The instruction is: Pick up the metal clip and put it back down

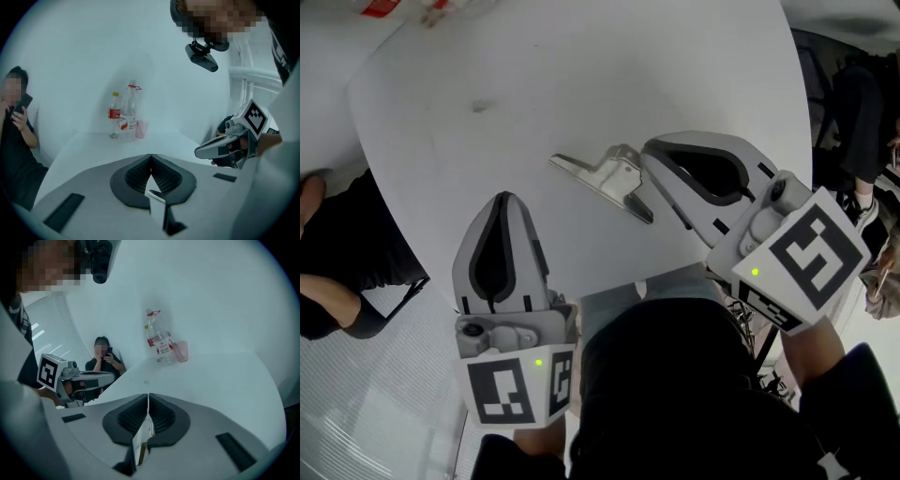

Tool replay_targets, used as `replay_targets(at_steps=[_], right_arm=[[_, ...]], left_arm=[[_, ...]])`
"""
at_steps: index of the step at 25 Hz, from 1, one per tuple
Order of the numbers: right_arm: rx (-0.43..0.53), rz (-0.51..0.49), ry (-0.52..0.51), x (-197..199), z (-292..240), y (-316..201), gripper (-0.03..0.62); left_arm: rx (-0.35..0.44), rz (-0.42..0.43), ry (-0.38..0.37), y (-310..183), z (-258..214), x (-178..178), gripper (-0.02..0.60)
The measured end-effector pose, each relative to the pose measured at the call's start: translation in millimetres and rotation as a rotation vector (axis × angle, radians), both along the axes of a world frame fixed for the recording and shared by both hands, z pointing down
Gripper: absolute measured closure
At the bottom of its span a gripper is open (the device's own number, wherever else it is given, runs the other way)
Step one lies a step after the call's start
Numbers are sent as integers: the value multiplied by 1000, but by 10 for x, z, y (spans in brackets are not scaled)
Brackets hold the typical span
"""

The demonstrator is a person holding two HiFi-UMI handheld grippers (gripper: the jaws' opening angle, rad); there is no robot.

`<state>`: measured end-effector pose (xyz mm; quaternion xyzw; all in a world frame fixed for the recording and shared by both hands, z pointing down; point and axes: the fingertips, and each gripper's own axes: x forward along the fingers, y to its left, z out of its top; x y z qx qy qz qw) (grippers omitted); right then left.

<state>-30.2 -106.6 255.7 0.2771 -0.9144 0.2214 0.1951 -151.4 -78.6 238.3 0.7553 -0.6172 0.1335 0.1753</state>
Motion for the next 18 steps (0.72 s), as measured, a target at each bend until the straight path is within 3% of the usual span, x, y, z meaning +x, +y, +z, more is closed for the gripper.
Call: replay_targets(at_steps=[13, 18], right_arm=[[207, -3, -31, -175, -1123, 40, 576], [225, 7, -29, -214, -1358, 14, 576]], left_arm=[[139, 31, -35, -38, -966, 128, 561], [166, 46, -27, -83, -1169, 138, 561]])
